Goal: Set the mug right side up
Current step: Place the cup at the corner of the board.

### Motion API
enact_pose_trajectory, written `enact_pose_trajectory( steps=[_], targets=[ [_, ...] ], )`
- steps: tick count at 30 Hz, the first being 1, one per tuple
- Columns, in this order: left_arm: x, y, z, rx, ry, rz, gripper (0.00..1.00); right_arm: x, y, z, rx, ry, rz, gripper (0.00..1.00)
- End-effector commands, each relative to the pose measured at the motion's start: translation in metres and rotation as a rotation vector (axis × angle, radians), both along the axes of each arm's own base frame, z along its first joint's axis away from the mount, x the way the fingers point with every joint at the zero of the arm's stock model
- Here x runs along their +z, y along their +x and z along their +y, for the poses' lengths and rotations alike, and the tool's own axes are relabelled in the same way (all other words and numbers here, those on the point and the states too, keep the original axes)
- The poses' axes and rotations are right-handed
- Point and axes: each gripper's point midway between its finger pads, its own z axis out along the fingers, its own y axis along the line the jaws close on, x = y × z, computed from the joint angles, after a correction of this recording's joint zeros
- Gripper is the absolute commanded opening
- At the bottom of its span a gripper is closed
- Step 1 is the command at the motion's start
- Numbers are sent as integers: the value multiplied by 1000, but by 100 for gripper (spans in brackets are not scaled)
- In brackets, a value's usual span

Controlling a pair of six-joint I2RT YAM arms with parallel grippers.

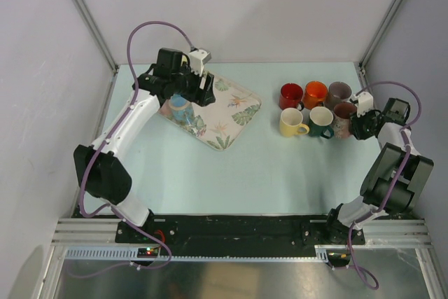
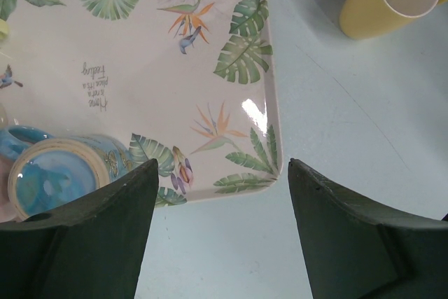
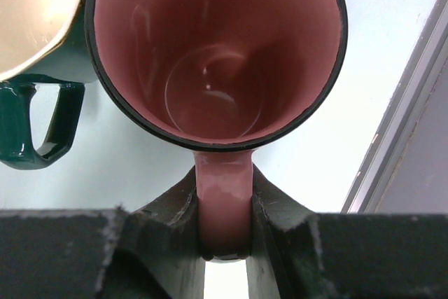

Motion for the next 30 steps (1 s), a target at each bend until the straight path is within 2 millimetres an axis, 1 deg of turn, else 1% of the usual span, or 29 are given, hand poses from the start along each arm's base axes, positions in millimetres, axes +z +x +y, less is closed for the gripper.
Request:
enact_pose_trajectory(
  steps=[1, 6, 10, 24, 30],
  targets=[
    [19, 4, -1, -8, -5, -67, 78, -4, 2, -4, 38, -27, -23, 27],
    [18, 2, -4, -15, -7, -63, 78, -7, 0, -2, 45, -15, -10, 36],
    [17, 0, -4, -18, -5, -61, 78, -8, 2, -5, 29, -18, -13, 41],
    [18, -3, -7, -30, 3, -70, 79, -1, 13, -10, 39, -63, -58, 42],
    [14, -4, -9, -35, 1, -59, 79, -1, 15, -6, 43, -55, -60, 42]
  ],
)
